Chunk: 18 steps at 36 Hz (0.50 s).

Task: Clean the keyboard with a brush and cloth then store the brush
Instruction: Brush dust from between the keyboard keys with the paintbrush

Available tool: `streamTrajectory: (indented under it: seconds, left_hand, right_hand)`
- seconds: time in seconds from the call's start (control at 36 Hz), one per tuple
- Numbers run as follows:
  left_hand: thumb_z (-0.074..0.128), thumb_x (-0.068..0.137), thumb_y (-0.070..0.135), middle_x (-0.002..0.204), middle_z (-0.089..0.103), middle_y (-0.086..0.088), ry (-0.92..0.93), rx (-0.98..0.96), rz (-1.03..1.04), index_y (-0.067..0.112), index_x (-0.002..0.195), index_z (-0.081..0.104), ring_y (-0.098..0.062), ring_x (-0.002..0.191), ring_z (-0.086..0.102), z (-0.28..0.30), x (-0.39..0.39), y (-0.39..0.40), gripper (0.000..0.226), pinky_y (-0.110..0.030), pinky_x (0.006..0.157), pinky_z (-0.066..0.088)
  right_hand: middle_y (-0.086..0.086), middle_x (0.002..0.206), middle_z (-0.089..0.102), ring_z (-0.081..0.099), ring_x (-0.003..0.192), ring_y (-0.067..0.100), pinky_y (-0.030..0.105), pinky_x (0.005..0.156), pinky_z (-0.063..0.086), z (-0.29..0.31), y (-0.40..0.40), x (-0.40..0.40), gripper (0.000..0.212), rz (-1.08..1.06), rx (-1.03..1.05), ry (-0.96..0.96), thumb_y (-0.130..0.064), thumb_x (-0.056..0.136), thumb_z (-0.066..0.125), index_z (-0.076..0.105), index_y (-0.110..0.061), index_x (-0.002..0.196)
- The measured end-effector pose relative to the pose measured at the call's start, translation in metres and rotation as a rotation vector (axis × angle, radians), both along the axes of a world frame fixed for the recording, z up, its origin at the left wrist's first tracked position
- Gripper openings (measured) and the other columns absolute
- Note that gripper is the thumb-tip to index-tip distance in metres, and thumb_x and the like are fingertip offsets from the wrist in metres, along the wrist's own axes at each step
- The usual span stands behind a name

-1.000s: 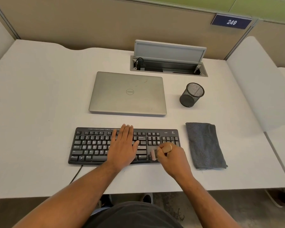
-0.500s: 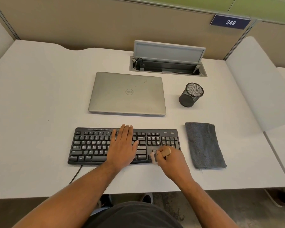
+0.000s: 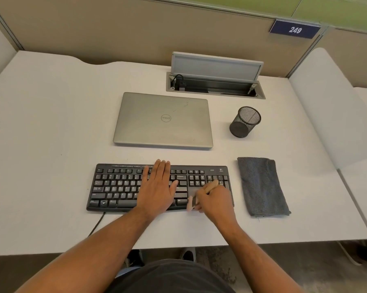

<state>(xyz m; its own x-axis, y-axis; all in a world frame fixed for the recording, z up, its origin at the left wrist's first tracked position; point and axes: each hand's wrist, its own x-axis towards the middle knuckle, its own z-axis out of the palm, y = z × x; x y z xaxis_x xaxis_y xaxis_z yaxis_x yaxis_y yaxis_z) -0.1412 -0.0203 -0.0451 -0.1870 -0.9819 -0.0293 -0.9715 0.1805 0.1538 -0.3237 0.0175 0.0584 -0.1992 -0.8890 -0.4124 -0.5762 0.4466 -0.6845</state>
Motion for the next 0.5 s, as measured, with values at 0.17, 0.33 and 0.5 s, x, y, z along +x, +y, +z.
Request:
streamTrajectory:
  seconds: [0.17, 0.33, 0.5]
  left_hand:
    - [0.011, 0.103, 0.056, 0.166, 0.027, -0.010, -0.013, 0.003, -0.005, 0.011, 0.162, 0.021, -0.025, 0.156, 0.017, 0.0002, -0.0002, -0.0003, 0.074, -0.054, 0.126, 0.013]
    - [0.010, 0.104, 0.056, 0.166, 0.028, -0.010, -0.010, -0.001, -0.004, 0.011, 0.161, 0.021, -0.025, 0.156, 0.017, 0.0006, -0.0003, -0.0001, 0.074, -0.053, 0.126, 0.011]
    - [0.016, 0.105, 0.055, 0.166, 0.029, -0.011, 0.000, -0.002, -0.002, 0.010, 0.161, 0.022, -0.025, 0.156, 0.018, 0.0001, 0.0000, -0.0002, 0.072, -0.054, 0.126, 0.014]
  right_hand:
    - [0.004, 0.064, 0.074, 0.075, 0.063, 0.022, 0.048, 0.069, 0.065, -0.0030, -0.0036, -0.0059, 0.039, -0.071, -0.037, 0.033, -0.021, 0.102, 0.055, 0.073, -0.009, 0.070]
    - [0.002, 0.066, 0.075, 0.074, 0.062, 0.018, 0.044, 0.069, 0.065, -0.0027, -0.0104, -0.0044, 0.035, 0.052, -0.012, 0.018, -0.022, 0.101, 0.056, 0.074, -0.010, 0.074]
    - [0.004, 0.069, 0.071, 0.063, 0.057, 0.013, 0.030, 0.056, 0.056, -0.0055, -0.0024, -0.0014, 0.038, 0.189, -0.091, 0.173, -0.026, 0.106, 0.050, 0.069, -0.011, 0.077]
